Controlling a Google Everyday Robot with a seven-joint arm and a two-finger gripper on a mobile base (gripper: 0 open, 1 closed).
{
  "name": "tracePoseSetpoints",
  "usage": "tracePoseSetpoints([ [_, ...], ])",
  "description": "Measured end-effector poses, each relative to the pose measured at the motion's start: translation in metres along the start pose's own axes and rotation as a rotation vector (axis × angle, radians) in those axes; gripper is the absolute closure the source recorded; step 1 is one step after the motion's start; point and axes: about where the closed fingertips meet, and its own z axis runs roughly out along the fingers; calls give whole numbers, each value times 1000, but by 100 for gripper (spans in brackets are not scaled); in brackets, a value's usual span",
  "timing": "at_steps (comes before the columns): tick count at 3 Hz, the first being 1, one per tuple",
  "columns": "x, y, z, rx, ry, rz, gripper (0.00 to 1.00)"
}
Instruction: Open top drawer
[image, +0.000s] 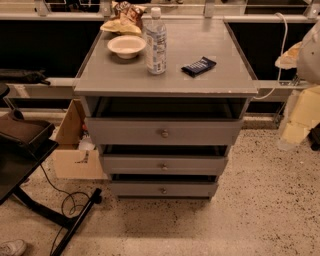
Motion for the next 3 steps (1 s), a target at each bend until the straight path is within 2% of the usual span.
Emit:
tracePoseSetpoints([
  [1, -1, 0, 0, 4, 0, -1, 0],
  [2, -13, -8, 29, 14, -29, -35, 0],
  [3, -34, -20, 83, 21, -59, -97, 0],
])
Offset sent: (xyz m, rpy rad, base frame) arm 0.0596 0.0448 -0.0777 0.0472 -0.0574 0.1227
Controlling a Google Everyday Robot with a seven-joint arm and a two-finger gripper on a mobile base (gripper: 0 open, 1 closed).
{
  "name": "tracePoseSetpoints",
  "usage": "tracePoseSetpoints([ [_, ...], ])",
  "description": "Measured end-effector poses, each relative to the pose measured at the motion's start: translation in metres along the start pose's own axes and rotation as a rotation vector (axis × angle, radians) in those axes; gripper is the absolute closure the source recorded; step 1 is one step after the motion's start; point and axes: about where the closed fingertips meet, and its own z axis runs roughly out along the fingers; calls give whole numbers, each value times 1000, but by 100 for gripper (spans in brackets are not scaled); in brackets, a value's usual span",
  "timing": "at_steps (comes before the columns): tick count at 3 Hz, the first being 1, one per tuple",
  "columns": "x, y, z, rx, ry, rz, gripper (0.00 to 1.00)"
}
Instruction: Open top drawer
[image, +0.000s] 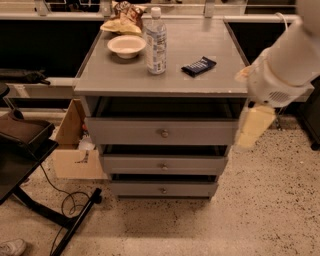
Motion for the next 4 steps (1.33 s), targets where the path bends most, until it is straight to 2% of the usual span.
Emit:
tracePoseSetpoints([
  [1, -15, -13, 79, -10, -23, -66, 0],
  [2, -15, -19, 128, -27, 11, -102, 0],
  [3, -8, -30, 172, -43, 68, -101, 0],
  [4, -8, -30, 172, -43, 68, -101, 0],
])
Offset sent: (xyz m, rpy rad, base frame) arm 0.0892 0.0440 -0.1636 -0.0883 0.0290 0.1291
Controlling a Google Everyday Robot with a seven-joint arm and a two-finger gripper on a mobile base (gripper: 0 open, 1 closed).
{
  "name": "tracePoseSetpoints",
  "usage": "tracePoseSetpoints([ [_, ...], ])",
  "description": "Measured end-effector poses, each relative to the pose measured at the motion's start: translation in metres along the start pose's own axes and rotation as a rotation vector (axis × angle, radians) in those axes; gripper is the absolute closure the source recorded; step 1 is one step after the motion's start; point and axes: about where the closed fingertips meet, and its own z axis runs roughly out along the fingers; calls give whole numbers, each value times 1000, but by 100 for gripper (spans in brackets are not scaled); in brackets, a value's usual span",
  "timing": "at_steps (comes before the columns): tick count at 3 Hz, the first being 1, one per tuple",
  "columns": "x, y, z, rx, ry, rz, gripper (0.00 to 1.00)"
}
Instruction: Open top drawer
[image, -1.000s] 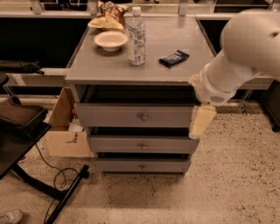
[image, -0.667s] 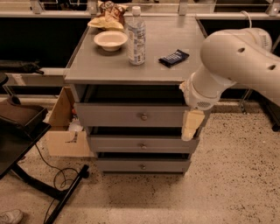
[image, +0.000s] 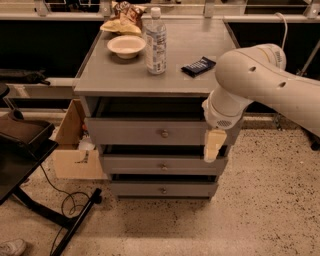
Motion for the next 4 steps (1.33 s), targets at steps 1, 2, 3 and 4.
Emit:
tracePoseSetpoints([
  [1, 4, -3, 17, 21, 40, -8, 0],
  [2, 12, -16, 40, 37, 58, -19, 0],
  [3, 16, -39, 63, 53, 78, -42, 0],
  [4, 20, -67, 86, 59, 120, -53, 0],
])
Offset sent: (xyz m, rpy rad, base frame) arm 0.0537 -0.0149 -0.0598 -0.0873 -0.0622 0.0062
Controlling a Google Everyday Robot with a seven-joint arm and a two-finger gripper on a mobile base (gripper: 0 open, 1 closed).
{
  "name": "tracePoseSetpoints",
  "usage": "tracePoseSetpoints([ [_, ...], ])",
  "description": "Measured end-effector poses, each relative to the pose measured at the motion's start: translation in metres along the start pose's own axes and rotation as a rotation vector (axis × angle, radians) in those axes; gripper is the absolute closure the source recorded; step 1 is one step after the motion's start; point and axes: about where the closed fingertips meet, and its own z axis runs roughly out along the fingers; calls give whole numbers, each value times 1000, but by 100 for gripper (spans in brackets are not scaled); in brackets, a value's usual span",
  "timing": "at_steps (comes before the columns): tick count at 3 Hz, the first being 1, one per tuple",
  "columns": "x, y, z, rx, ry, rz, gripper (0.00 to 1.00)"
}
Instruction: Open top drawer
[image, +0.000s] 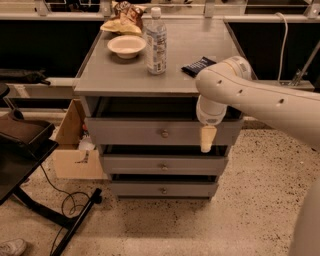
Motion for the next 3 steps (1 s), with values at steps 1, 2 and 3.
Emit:
tracePoseSetpoints([
  [1, 1, -7, 32, -17, 24, 1, 0],
  [2, 6, -1, 59, -47, 69, 7, 0],
  [3, 14, 3, 77, -73, 96, 17, 14],
])
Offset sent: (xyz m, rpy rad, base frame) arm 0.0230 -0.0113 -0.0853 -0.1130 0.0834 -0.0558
